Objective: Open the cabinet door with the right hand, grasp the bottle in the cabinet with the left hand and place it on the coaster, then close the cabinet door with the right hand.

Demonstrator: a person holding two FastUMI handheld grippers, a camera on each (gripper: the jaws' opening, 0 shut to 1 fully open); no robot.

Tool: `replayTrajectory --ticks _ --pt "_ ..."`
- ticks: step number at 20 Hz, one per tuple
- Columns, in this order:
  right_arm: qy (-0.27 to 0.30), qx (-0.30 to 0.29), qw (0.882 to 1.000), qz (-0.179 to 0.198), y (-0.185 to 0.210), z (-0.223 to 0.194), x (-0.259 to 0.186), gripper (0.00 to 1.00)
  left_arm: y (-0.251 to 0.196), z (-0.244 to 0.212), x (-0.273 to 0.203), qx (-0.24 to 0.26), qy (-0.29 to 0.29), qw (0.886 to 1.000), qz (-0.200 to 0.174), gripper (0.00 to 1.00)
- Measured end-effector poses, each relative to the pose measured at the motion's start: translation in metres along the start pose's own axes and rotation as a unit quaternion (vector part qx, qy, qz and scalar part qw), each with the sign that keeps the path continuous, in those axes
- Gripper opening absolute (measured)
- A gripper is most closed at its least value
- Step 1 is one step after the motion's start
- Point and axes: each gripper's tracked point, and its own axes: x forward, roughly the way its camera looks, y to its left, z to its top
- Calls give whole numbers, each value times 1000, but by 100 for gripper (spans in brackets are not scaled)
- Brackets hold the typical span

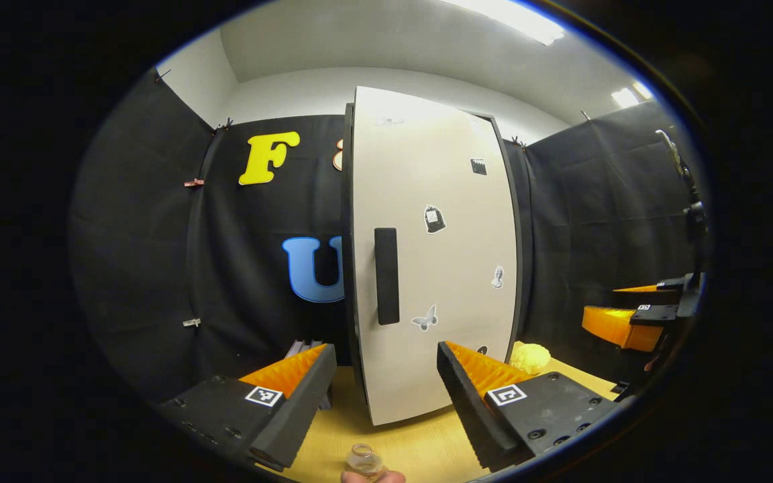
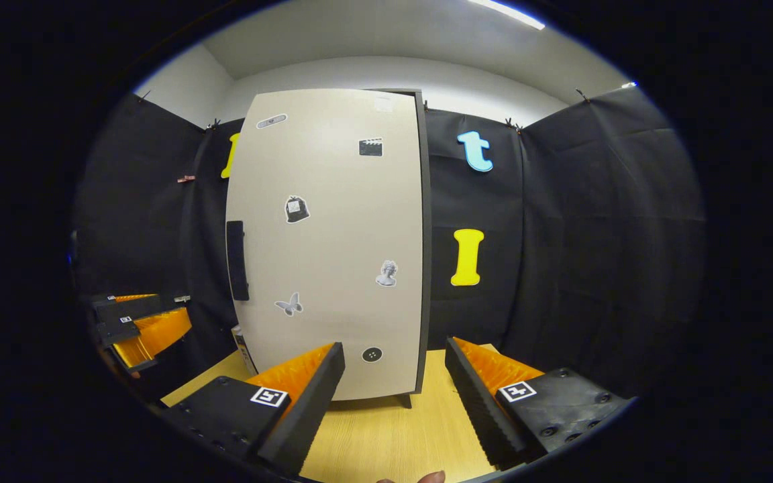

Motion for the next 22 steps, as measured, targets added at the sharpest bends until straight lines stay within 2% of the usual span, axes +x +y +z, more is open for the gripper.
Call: replayTrajectory --ticks 22 --pt "1 6 1000 -3 -11 -4 -9 98 -14 0 0 10 3 1000 -2 95"
